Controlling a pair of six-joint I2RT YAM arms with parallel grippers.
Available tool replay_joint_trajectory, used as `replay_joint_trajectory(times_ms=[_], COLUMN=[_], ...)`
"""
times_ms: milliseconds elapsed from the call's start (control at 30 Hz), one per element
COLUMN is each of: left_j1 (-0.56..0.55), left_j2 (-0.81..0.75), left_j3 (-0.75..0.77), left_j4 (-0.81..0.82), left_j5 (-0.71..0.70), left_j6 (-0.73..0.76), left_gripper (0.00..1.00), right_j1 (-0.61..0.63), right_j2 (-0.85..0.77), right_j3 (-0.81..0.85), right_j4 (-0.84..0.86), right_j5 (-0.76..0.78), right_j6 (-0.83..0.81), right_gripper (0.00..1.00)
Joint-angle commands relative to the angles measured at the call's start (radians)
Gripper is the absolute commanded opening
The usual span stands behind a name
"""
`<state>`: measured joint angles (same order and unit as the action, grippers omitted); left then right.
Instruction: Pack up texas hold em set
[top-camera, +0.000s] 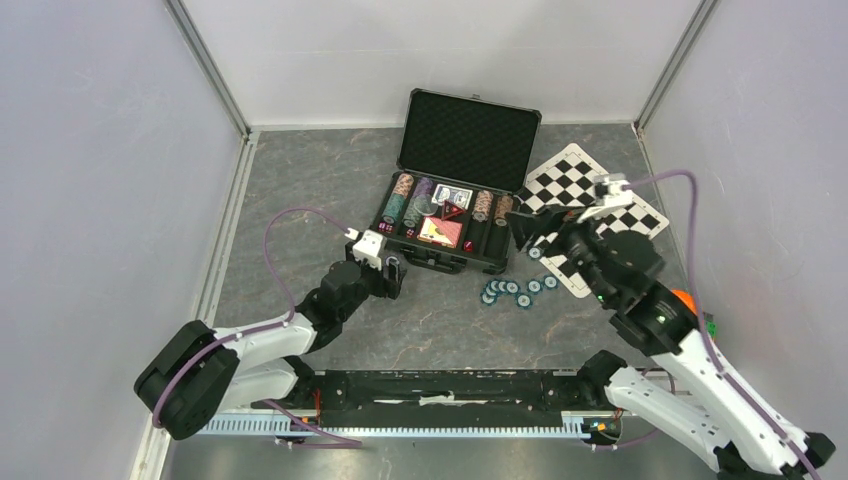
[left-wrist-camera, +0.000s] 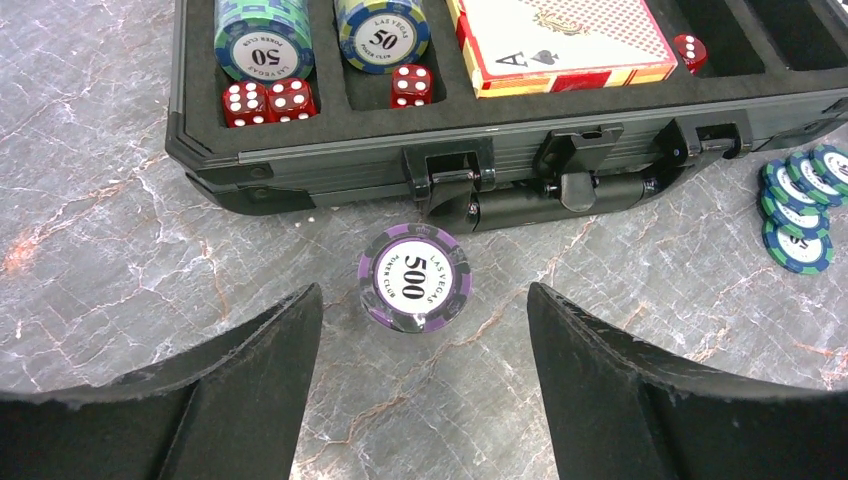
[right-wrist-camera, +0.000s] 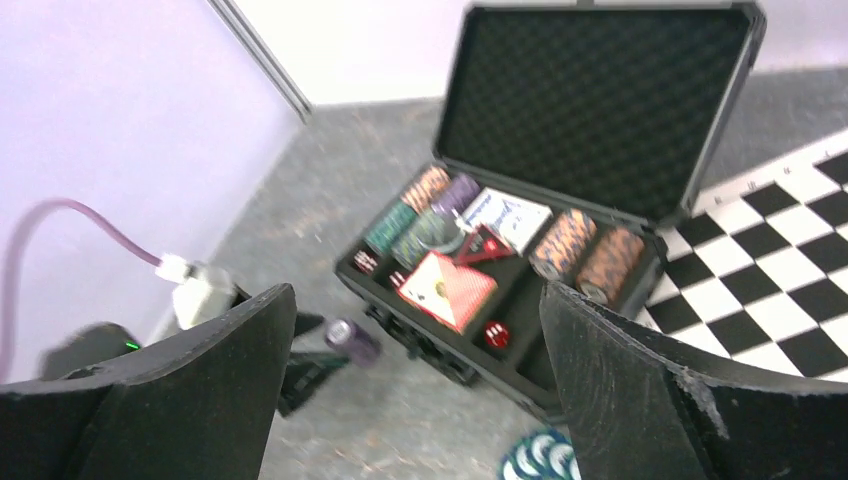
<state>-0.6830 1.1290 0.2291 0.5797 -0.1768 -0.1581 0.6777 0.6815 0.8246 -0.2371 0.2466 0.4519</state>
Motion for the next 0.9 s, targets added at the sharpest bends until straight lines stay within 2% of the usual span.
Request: replay_joint_trajectory(times_ms=[0,200,333,567,767,867], left_j1=[-0.004,-0.004,-0.004,-0.003,-0.004,-0.004], left_j2=[-0.009,-0.004,-0.027,-0.061,-0.056,-0.051], left_j3=[0.006,0.029,0.021,0.013,0.013,0.016], left_j4=[0.056,0.051,0.041,0.020,0.019,0.020], left_j5=[0.009,0.048,0.046,0.032,0.031,0.033], left_j6=[0.056,0.061,0.060,0.071,0.069,0.069], left_gripper=[0.80,0.80,0.80,0.80,0.80,0.80], right_j1=[-0.001,0.000,-0.001,-0.001,0.000,-0.001], right_j2=[-0.050,-0.177,-0.264,-0.183,-0.227,-0.209], right_j3=[0.063,-0.016,-0.095,-0.041,-0.069,-0.058], right_j4=[-0.029,0.098,0.161,0.094,0.112,0.107], right_j5=[0.013,-0.043,0.018,-0.013,-0.014,-0.028], right_j6=[0.098,0.095,0.108,0.106,0.087,0.063], right_gripper=[0.98,0.98,0.98,0.98,0.92,0.98])
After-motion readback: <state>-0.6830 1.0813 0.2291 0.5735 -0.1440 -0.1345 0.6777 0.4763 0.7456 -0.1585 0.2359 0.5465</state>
